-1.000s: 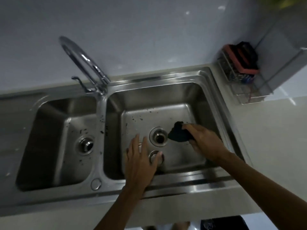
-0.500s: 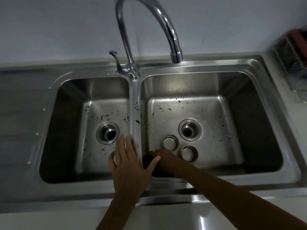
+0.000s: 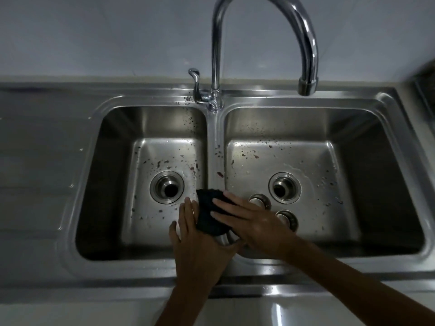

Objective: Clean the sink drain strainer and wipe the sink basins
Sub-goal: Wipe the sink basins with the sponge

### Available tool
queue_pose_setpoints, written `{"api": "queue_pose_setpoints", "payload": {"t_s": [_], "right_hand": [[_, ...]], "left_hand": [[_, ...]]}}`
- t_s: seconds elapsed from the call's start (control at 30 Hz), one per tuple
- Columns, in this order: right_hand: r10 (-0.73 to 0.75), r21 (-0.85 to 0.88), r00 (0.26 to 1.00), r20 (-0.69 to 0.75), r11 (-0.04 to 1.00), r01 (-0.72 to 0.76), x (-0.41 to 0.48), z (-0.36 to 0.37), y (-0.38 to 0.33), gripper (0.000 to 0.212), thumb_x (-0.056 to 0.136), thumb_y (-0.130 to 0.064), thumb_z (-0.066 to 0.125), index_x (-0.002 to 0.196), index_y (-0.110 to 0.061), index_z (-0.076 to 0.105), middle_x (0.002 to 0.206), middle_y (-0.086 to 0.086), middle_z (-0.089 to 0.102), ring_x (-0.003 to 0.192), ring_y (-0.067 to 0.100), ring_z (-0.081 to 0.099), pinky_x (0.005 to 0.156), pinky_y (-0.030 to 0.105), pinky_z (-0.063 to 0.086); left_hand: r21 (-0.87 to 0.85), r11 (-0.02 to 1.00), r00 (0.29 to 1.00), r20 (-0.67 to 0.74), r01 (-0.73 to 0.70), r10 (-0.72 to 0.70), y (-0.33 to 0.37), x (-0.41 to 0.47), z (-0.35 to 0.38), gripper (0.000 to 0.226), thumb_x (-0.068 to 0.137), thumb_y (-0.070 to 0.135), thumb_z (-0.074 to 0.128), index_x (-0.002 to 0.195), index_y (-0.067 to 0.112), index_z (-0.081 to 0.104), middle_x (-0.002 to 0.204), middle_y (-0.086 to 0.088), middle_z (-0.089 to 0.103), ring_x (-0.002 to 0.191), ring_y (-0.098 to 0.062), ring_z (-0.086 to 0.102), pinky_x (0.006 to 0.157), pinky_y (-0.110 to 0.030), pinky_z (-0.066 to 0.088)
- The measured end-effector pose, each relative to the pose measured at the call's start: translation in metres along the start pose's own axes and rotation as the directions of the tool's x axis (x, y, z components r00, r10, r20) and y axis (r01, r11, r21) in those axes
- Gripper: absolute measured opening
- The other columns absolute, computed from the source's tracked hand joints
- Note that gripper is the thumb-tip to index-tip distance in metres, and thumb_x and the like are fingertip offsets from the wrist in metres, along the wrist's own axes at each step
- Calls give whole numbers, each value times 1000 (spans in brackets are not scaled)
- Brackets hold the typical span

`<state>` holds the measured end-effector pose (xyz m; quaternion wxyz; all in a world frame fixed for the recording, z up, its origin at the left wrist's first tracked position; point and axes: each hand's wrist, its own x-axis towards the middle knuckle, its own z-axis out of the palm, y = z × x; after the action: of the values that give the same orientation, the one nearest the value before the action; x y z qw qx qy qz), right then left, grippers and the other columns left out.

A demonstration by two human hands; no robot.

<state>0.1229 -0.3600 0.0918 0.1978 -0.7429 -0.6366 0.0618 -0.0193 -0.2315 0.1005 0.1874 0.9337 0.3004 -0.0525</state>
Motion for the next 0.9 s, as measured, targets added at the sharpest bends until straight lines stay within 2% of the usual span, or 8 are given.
{"api": "queue_pose_setpoints", "payload": {"t_s": [0.1, 0.2, 0.37, 0.5, 0.6, 0.73, 0.8, 0.9], "right_hand": [[72, -72, 997, 4, 995, -71, 31, 3, 24, 57, 100, -24, 55, 154, -14, 41, 164, 8, 33, 154, 30, 25, 120, 51, 36], [263, -56, 965, -12, 963, -264, 76, -6, 69, 54, 107, -24, 41, 159, -15, 30, 168, 5, 22, 157, 28, 17, 119, 50, 38], [446, 59, 893, -54, 894, -443, 139, -17, 110, 57, 108, -14, 43, 161, -13, 23, 171, 6, 11, 157, 35, 10, 119, 48, 37], [316, 88, 946, -69, 947, -310, 100, -10, 87, 60, 103, -3, 49, 159, -14, 30, 170, 7, 16, 155, 35, 17, 113, 48, 45], [133, 112, 991, -24, 985, -129, 56, -2, 79, 70, 95, 4, 59, 157, -13, 32, 168, 6, 23, 154, 29, 25, 105, 37, 53], [386, 172, 922, -32, 911, -376, 45, 15, 123, 68, 92, 14, 55, 154, -8, 40, 163, 12, 34, 137, 38, 52, 99, 48, 57], [403, 59, 904, 144, 908, -414, 43, 34, 148, 62, 96, 7, 51, 155, -8, 39, 167, 12, 24, 150, 36, 34, 111, 50, 47], [154, -122, 894, 421, 986, -112, 37, 74, 162, 57, 106, -26, 44, 158, -6, 29, 170, 17, 6, 157, 39, 4, 124, 51, 27]], "left_hand": [[13, 999, 998, 33, 51, -51, -1, 2, 2, 141, 63, 106, 41, 158, 2, 33, 163, -24, 36, 150, -41, 38, 114, -63, 36], [38, 997, 995, 70, 72, -75, 1, 7, 5, 151, 59, 111, 27, 163, 2, 16, 172, -20, 15, 158, -36, 21, 122, -58, 23], [-3, 995, 995, -17, -101, 101, 16, 31, 7, 136, 69, 103, 35, 165, 8, 14, 173, -16, 10, 159, -32, 15, 122, -54, 16], [-7, 997, 995, -56, -79, 79, 30, 62, 5, 135, 73, 102, 30, 166, 10, -2, 174, -12, -9, 162, -27, -6, 126, -50, 2], [21, 992, 990, -72, -122, 123, 37, 67, 6, 135, 75, 102, 28, 166, 7, -1, 174, -15, -7, 162, -29, -3, 128, -51, 4], [144, 980, 984, -92, -139, 153, 40, 72, 12, 126, 82, 97, 26, 164, 3, 11, 173, -19, 3, 161, -34, 9, 124, -60, 10], [201, 968, 983, -78, -150, 169, 39, 79, 12, 123, 84, 95, 26, 165, 3, 12, 174, -17, 2, 161, -32, 7, 126, -61, 12], [234, 959, 977, -98, -162, 189, 41, 93, 14, 121, 86, 94, 27, 165, 4, 13, 174, -16, 2, 162, -29, 4, 127, -58, 13]]}}
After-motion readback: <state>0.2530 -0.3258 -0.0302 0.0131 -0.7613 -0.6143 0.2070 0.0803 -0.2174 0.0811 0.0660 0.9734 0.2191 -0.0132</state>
